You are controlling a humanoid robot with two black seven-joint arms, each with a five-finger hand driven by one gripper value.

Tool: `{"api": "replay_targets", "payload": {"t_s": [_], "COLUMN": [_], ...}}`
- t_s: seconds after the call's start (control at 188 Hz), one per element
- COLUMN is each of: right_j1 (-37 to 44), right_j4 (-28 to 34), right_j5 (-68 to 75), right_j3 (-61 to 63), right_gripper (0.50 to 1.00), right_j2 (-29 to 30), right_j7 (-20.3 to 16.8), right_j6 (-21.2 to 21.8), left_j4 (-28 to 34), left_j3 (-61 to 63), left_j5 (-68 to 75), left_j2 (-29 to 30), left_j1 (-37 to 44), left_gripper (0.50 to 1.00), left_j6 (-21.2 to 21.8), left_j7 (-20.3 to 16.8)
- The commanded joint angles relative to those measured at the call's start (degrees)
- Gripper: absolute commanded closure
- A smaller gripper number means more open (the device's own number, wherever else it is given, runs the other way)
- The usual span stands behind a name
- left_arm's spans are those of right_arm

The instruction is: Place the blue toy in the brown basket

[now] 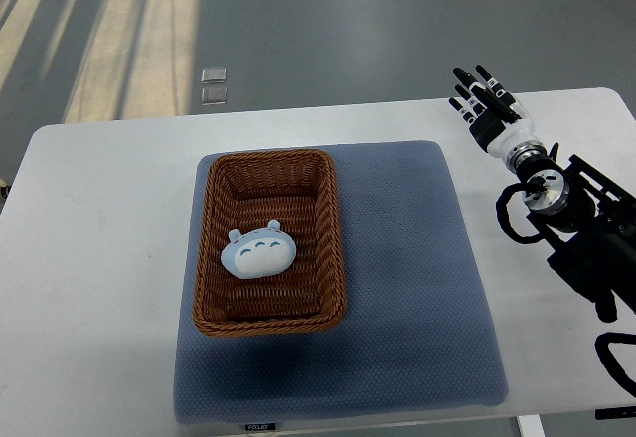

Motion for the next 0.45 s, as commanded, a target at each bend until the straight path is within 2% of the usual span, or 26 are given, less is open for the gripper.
{"api": "replay_targets", "payload": {"t_s": [0.0, 0.447], "right_j1": [0.3, 0.7], "right_j4": [-0.1, -0.1], "right_j5": [-0.3, -0.6], "right_j3": [-0.3, -0.5], "right_gripper": [0.589, 0.589], "right_j2": [-0.3, -1.6], "right_j7": [1.3, 1.9], "right_j6": [-0.2, -0.4], "left_j4": [0.0, -0.7], "left_j3": [0.0, 0.0], "left_j5": [0.0, 0.0], "left_j2": [0.0, 0.0], "left_j1": [0.0, 0.0], "left_gripper": [0.5, 0.5], "left_j6": [0.0, -0.4], "left_j7": [0.0, 0.0]}}
